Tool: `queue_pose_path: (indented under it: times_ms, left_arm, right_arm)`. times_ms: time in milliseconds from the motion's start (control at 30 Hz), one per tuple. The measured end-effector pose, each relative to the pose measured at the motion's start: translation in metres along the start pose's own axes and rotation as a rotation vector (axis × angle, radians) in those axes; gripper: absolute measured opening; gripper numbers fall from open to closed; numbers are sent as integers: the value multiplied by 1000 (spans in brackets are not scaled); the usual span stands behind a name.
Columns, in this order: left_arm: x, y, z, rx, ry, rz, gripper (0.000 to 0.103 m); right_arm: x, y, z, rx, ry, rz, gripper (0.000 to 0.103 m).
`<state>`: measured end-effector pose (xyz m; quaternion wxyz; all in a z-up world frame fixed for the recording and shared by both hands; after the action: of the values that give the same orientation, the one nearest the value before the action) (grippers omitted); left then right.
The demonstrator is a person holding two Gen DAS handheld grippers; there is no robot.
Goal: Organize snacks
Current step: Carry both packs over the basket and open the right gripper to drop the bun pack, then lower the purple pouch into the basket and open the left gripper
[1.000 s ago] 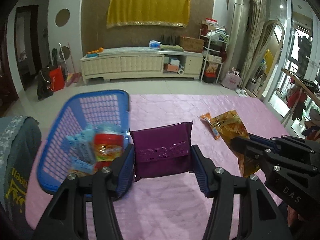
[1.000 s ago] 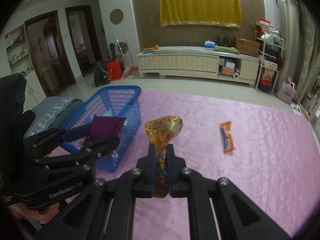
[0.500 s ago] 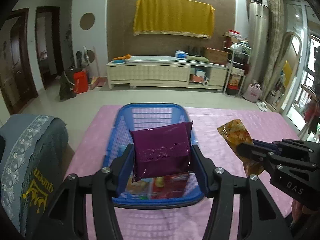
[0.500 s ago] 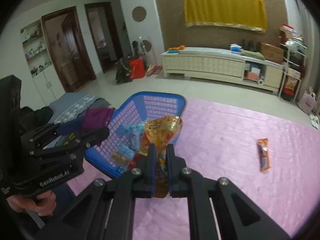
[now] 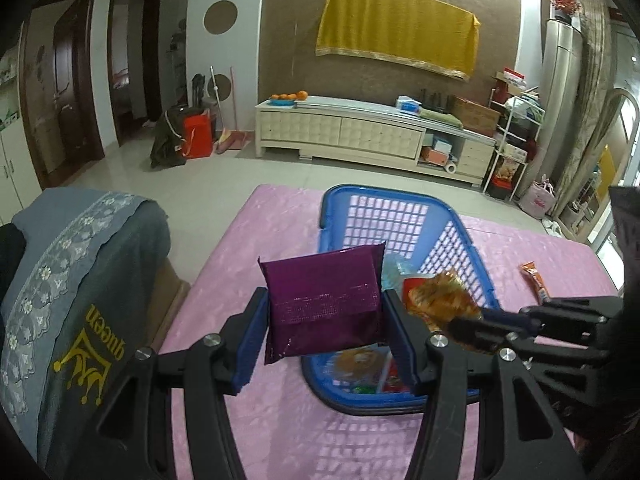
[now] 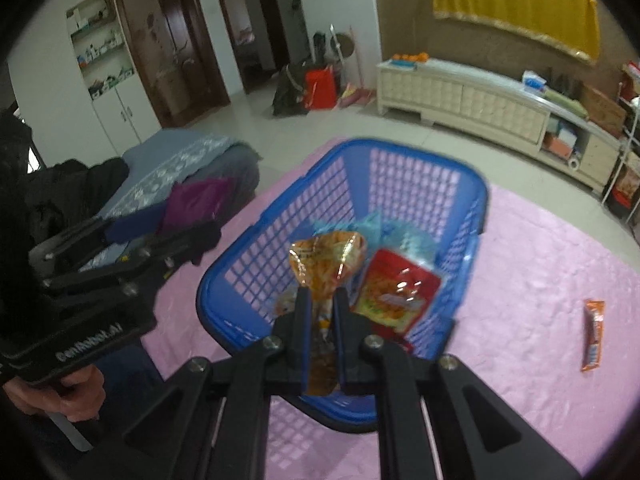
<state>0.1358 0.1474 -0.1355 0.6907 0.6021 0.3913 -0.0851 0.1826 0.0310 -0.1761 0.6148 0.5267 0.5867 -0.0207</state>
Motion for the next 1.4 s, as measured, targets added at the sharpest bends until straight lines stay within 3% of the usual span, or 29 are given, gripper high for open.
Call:
queue_pose_path:
  times_ms: [267, 367, 500, 833, 1000, 1400]
  left_arm:
    - [4, -2, -10, -28, 11, -12, 53]
    - [3, -3, -9, -33, 11, -12, 53]
    - [2, -6, -9, -27, 14, -13, 53]
    - [1, -1, 1, -3, -11, -13, 53]
    - [6, 0, 11, 24, -31, -17, 53]
    - [33, 3, 40, 102, -62, -50, 54]
  right_arm:
    - [15, -2, 5, 26, -9, -48, 21]
    - [15, -4, 7, 28, -13, -56, 33]
    - [12, -8, 9, 40, -6, -66, 64]
    - [-16, 3, 27, 32, -79, 17, 97]
    - [-25, 6, 43, 52, -123, 38, 103]
    - [-34, 11, 83, 78, -232, 64, 103]
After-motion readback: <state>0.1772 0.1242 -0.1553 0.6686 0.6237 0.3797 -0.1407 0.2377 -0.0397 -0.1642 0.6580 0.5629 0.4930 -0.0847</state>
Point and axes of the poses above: each gripper's, at about its wrist camera, not at the fingertips, and x roughly the way its jaws point, z to its right, y to its top, the point moved 10 cm from there along x, roughly the way its jaws point, and after that the axes turned 10 degrees about y, right-handed, at the moved point
